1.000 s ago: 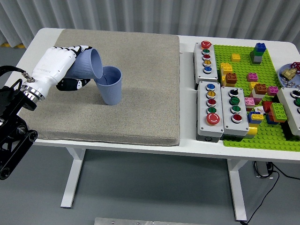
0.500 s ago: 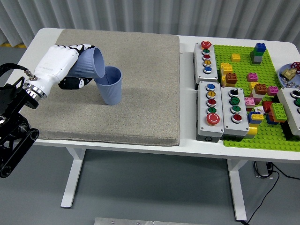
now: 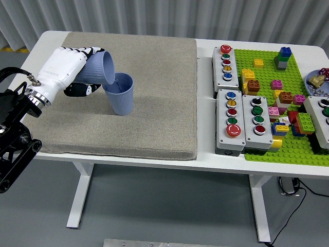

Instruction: Pick cup pour cup place

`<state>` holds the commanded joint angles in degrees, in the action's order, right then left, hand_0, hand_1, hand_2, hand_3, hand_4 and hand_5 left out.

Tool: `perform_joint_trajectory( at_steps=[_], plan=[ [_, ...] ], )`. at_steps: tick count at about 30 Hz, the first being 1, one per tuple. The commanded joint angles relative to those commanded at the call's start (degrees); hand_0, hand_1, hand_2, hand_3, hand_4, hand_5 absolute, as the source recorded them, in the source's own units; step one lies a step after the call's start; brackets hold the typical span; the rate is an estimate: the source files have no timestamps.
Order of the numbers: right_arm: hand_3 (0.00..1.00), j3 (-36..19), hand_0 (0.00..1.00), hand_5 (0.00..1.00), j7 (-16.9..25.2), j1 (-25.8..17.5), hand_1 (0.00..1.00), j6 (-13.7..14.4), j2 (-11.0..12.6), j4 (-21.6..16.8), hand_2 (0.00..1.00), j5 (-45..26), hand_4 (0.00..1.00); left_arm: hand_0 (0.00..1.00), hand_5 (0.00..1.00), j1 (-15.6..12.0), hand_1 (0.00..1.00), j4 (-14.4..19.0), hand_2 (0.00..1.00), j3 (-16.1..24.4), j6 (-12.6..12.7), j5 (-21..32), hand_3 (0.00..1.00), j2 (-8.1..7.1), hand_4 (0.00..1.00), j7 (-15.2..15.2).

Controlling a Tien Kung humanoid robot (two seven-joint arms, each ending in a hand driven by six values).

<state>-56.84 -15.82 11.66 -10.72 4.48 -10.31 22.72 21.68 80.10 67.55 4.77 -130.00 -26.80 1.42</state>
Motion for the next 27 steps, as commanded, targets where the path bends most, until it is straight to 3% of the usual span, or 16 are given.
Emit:
perform_joint_trajectory(
  at_steps=[6,27],
  plan=[
    [0.602,0.09,0.736,0.228,0.01,-0.15,0.696,-0.02,0.02,0.0,0.743,-0.05,0.136,0.477,0.03,0.55,0.594,-0.25,0.675,-1.19,0.22,0.0,0.582,-1.19,0.583,-0.37],
    [0.601,0.17,0.736,0.223,0.08,-0.08,0.696,0.04,0.09,0.0,0.742,-0.32,0.137,0.479,0.022,1.9,0.595,-0.01,0.675,-2.62,0.1,0.0,0.576,-2.63,0.577,-0.57]
  ],
)
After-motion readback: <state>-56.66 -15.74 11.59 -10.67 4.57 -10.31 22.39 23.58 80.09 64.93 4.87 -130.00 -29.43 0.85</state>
